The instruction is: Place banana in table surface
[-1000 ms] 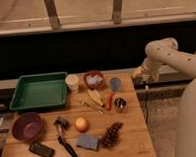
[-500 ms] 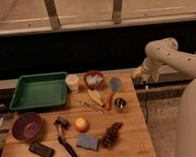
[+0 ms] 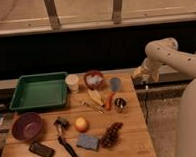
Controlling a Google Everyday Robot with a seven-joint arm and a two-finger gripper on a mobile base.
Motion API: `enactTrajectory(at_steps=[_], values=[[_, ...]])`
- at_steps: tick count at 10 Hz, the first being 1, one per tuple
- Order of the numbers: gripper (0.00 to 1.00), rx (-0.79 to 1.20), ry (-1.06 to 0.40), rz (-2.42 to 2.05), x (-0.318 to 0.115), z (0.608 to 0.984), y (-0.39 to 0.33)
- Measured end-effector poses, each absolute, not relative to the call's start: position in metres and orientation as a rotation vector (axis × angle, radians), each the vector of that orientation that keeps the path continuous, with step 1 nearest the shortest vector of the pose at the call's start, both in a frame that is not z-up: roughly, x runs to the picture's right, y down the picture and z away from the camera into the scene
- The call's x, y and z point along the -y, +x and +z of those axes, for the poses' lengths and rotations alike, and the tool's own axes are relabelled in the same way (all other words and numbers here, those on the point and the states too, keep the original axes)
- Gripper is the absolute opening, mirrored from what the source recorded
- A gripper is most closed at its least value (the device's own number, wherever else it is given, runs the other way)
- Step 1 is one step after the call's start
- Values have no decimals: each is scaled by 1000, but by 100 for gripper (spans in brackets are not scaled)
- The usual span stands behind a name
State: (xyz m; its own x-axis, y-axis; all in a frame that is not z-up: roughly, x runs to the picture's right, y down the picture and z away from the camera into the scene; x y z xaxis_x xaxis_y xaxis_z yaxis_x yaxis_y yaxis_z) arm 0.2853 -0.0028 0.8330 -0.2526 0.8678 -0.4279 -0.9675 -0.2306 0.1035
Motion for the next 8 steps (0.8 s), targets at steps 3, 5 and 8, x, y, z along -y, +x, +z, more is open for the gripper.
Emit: enactTrajectory(at_steps=[3, 5, 8], values=[[74, -387, -341, 1766, 4, 831, 280], [74, -345, -365, 1712, 11, 830, 254], [74, -252, -434, 1542, 17, 824, 168]])
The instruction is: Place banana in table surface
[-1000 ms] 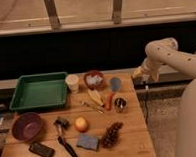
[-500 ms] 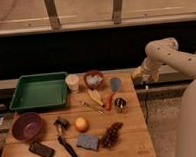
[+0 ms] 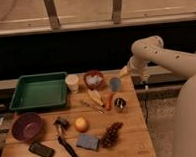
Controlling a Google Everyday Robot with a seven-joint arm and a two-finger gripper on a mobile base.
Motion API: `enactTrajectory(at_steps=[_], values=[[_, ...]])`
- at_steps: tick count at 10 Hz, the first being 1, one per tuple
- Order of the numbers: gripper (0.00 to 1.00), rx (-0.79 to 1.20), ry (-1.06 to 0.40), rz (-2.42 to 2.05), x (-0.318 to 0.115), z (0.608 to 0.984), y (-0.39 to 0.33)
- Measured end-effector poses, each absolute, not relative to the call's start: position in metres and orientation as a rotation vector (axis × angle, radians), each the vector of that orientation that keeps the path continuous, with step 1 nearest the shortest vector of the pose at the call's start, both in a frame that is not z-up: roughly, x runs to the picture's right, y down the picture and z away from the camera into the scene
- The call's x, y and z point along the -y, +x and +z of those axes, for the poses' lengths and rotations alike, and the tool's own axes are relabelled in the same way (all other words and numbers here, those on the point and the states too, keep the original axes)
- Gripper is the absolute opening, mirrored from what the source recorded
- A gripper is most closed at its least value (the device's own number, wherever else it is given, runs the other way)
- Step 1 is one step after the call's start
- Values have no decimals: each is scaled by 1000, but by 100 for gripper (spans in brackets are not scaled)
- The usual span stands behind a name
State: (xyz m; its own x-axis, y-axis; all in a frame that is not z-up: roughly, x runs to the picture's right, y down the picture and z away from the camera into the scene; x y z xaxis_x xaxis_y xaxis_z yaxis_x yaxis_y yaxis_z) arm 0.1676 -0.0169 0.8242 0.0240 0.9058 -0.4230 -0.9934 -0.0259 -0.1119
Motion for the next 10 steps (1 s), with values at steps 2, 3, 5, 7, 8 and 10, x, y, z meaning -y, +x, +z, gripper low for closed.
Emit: enactTrajectory(at_steps=[2, 3, 5, 7, 8, 10], values=[[74, -196, -490, 1400, 1, 811, 114], [74, -164, -510, 1323, -12, 801, 91], [74, -127, -529, 1245, -25, 788, 68], [74, -128, -527, 1243, -26, 788, 70], [74, -129, -527, 1243, -26, 788, 70], [74, -134, -535, 1224, -29, 790, 67]])
